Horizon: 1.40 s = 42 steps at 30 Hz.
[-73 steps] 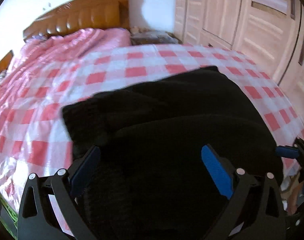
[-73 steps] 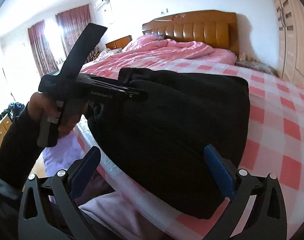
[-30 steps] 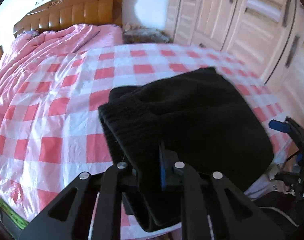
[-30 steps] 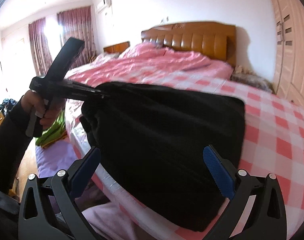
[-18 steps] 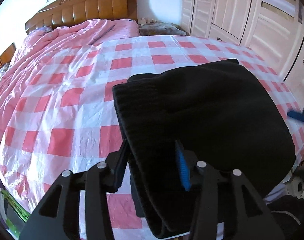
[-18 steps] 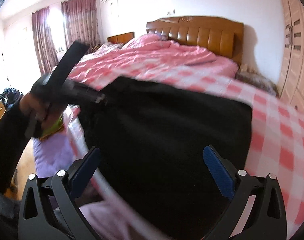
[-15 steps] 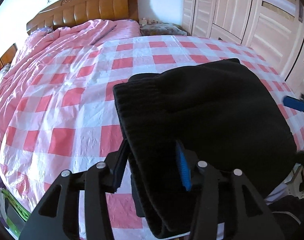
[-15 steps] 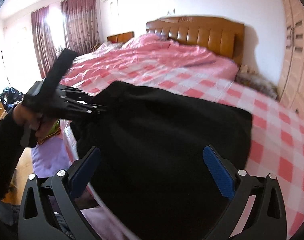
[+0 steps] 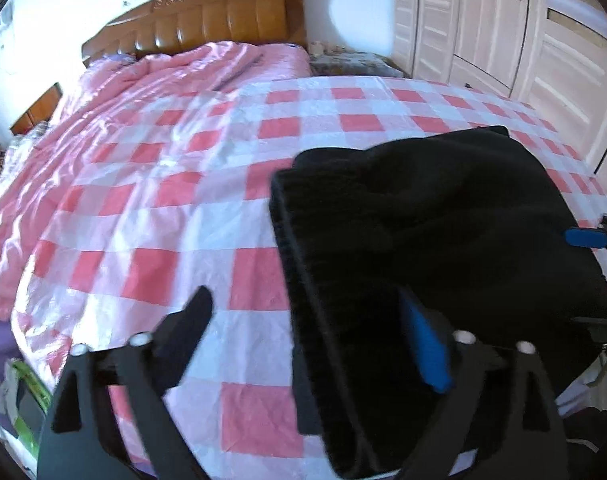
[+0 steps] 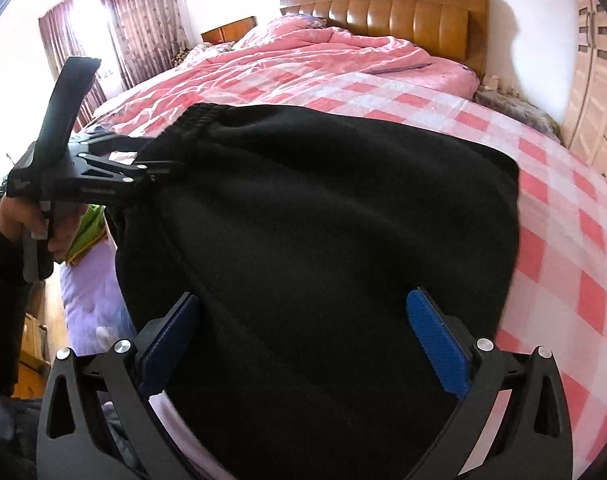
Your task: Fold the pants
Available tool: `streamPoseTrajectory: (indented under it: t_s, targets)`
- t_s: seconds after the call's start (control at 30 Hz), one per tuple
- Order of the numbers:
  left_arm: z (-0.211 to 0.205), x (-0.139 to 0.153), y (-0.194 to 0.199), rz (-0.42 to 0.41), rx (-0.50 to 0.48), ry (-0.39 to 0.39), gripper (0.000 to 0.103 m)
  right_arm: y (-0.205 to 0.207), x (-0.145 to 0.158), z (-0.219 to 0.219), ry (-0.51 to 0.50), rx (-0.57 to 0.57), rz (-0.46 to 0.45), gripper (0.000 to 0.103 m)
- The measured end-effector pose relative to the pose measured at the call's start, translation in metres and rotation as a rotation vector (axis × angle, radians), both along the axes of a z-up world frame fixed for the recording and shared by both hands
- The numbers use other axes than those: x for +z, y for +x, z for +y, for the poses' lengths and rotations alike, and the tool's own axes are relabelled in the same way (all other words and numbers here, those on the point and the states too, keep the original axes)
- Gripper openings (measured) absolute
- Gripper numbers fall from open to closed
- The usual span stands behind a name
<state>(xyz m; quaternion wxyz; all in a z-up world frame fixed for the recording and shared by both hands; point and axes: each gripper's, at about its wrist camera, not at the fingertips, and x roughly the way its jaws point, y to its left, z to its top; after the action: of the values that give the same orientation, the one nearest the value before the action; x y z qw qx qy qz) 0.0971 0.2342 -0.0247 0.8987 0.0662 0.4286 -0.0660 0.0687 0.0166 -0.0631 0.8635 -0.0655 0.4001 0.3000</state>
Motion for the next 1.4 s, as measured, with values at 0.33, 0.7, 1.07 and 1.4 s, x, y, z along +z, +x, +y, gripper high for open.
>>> streamPoseTrajectory:
  t_s: [0.33, 0.7, 1.07, 1.4]
  targets:
    - [-0.043, 0.079, -0.03, -0.231, 0.008, 0.113, 0.101, 0.026, 0.045, -0.082, 0.093, -0.208, -0.129, 0.099]
    - [-0.088, -0.007, 0.033, 0.012, -0.104, 0.1, 0.101, 0.127, 0.009, -0.045, -0.066, -0.265, -0.066, 0.099]
    - [-0.066, -0.025, 0.034, 0.022, -0.11, 0.009, 0.102, 0.165, 0.002, -0.063, 0.016, -0.363, -0.009, 0.098]
    - [-0.069, -0.025, 0.034, 0.023, -0.106, 0.01, 0.102, 0.158, 0.009, -0.067, -0.047, -0.43, -0.069, 0.098]
